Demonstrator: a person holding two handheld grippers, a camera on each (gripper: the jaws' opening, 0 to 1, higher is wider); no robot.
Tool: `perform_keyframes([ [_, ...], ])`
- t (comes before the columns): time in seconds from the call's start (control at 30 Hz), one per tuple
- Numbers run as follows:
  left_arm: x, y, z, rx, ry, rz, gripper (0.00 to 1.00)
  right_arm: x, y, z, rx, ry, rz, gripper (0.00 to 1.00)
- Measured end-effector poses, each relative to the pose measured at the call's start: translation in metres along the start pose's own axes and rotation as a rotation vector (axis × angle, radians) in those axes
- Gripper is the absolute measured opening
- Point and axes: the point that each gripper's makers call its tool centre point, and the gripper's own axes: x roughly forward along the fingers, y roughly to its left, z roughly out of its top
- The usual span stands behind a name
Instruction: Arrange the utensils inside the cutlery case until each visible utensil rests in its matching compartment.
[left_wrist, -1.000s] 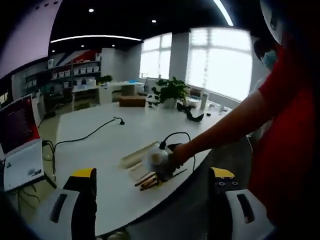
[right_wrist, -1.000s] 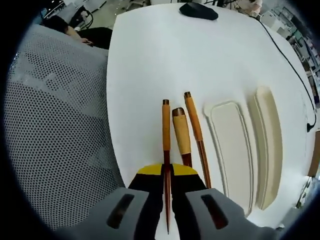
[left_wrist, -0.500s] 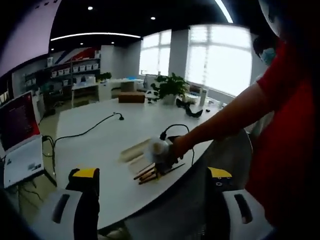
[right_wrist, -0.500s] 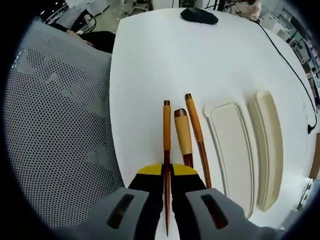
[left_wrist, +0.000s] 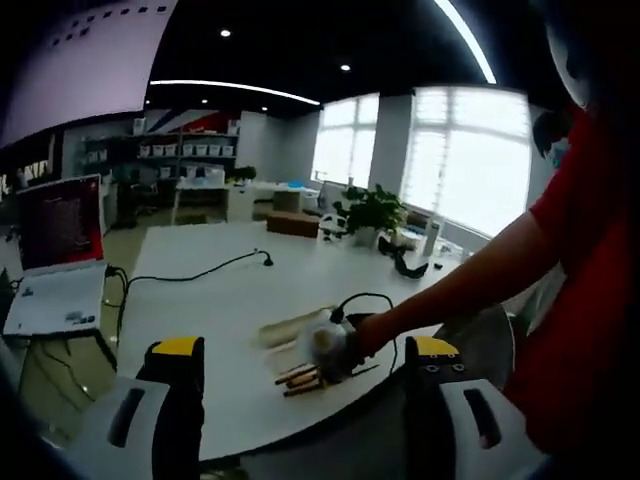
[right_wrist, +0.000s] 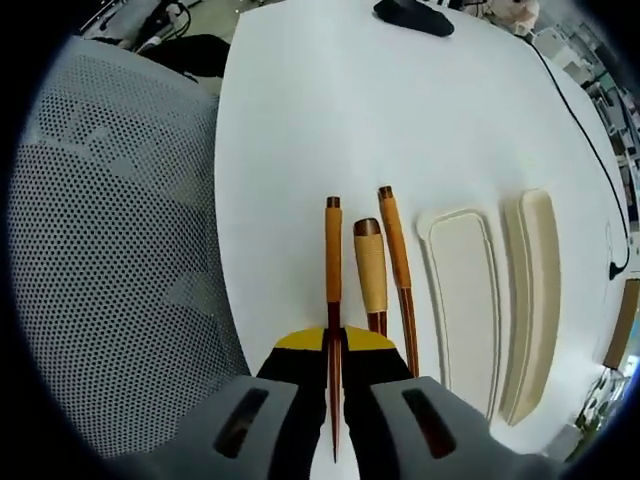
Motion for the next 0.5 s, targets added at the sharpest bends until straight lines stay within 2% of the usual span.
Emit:
perform_keyframes([
  [0.1, 0.002, 0.002, -0.003, 0.018, 0.010, -0.010, 0.84, 0.000, -0.002, 0.001, 0.041, -0.004, 0.031, 0.01],
  [0.17, 0.000, 0.004, -0.003, 0.038, 0.010, -0.003, 0.84, 0.001, 0.000, 0.002, 0.033, 0.006, 0.031, 0.01],
  [0.27, -0.005, 0.009, -0.004, 0.026, 0.000, 0.000, 0.84, 0.001, 0.002, 0.002, 0.011, 0.028, 0.001, 0.01],
  [0.33, -0.007, 0.014, -0.007, 0.012, -0.003, 0.010, 0.84, 0.001, 0.002, 0.002, -0.054, 0.040, -0.031, 0.01],
  [0.5, -0.011, 0.024, -0.018, 0.013, 0.015, 0.026, 0.83, 0.000, 0.000, 0.000, -0.015, 0.034, -0.011, 0.01],
])
